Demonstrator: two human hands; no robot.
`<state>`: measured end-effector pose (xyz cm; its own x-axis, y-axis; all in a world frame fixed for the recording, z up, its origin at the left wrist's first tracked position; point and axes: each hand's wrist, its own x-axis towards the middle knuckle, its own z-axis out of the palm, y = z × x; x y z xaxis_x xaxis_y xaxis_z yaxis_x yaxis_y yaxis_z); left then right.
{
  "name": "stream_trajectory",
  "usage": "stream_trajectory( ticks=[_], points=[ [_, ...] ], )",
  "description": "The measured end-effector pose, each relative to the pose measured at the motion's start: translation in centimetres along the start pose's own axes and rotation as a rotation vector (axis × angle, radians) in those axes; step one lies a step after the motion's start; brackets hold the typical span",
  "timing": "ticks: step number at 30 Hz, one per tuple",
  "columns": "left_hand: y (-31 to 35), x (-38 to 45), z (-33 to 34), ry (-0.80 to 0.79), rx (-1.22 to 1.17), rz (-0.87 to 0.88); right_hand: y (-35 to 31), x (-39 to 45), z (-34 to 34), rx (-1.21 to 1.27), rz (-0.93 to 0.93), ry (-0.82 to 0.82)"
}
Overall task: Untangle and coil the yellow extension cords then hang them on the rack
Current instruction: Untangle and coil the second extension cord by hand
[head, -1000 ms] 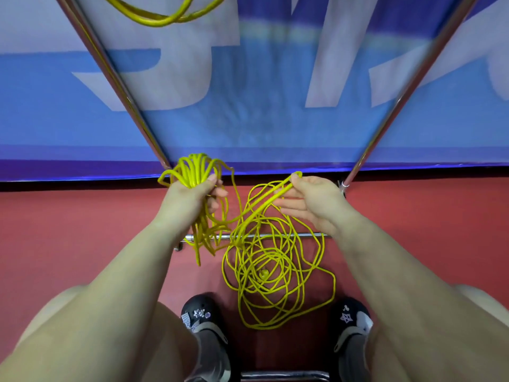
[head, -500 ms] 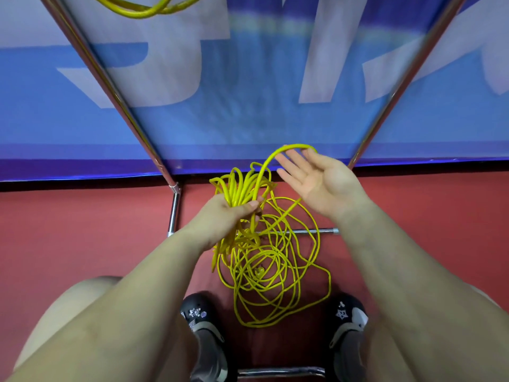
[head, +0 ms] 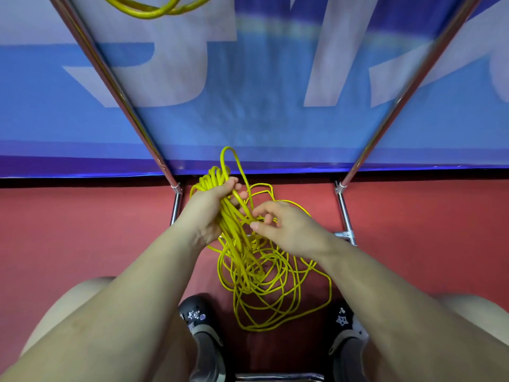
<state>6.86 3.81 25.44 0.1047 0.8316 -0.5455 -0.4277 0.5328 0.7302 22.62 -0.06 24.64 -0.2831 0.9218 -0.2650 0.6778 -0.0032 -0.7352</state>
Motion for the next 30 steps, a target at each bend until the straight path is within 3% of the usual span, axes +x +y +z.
stream_trajectory(
  ticks=[6, 10, 15, 22, 24, 27, 30],
  points=[
    [0.4, 0.0, -0.1, 0.028, -0.034, 0.001, 0.5, 0.7, -0.8, -0.02, -0.101, 0.028],
    [0.6, 0.3, -0.4, 0.094, -0.035, 0.041, 0.4, 0.8, -2.8, 0.035, -0.066, 0.038],
    [1.3, 1.0, -1.3, 0.168, -0.127, 0.109, 1.9, 0.7, -2.9, -0.12, 0.107, -0.203],
    [2.4, 1.0, -2.4, 0.204, -0.21, 0.14, 3.5, 0.5, -2.6, -0.411, 0.262, -0.386],
    [3.0, 0.8, -2.8, 0.221, -0.216, 0.148, 3.7, 0.4, -2.8, -0.341, 0.236, -0.333],
    [3.5, 0.3, -2.7, 0.228, -0.199, 0.143, 3.1, 0.5, -3.5, 0.044, 0.175, -0.205],
    [3.5, -0.1, -2.4, 0.191, -0.174, 0.136, 1.7, 0.5, -4.3, 0.273, 0.102, -0.017]
  ],
)
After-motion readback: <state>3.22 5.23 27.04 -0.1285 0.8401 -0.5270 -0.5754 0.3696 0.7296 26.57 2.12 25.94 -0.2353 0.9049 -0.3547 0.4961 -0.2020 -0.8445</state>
